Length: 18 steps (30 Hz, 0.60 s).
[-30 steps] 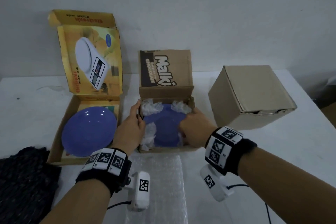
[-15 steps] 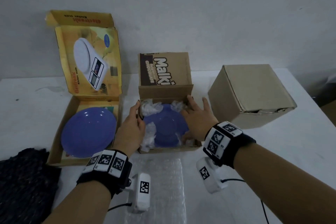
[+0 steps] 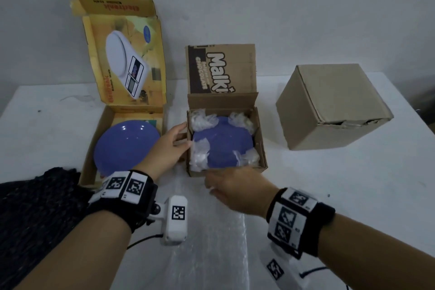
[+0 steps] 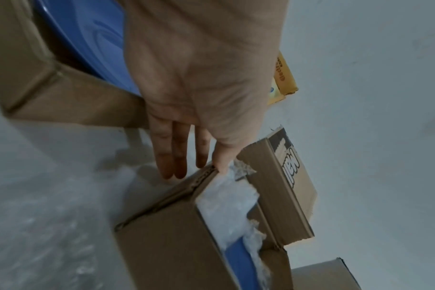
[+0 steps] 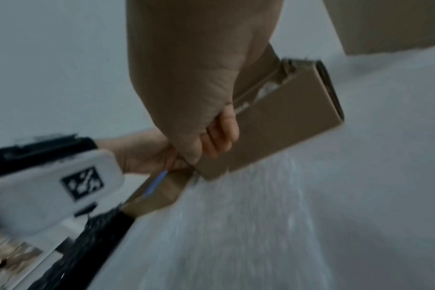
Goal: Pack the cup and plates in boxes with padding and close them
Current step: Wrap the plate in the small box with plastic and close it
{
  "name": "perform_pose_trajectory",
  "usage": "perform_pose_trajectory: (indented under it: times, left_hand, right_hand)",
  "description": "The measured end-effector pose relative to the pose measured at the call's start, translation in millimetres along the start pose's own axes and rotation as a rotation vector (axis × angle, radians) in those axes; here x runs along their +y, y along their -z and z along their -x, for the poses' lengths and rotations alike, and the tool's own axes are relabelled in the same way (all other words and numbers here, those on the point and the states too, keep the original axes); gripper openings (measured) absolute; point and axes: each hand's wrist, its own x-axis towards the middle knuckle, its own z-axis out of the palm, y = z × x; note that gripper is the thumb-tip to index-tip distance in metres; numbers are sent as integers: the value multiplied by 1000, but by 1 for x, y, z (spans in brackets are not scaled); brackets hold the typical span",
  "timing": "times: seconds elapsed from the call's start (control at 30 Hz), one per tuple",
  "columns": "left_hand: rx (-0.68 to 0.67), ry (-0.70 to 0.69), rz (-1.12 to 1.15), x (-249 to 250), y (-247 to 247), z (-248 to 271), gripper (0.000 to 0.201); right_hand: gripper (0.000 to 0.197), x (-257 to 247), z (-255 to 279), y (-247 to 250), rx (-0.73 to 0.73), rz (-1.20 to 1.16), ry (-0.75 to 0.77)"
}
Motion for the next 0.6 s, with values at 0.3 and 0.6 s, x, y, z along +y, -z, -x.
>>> perform_pose_trajectory:
  times: [0.3, 0.6]
  left_hand:
    - [86, 19, 4, 1, -4, 5, 49]
    - [50, 55, 164, 4, -2, 4, 52]
  right_hand:
    - [70, -9, 12, -14, -301, -8, -312]
    - [25, 23, 8, 116, -142, -40, -492]
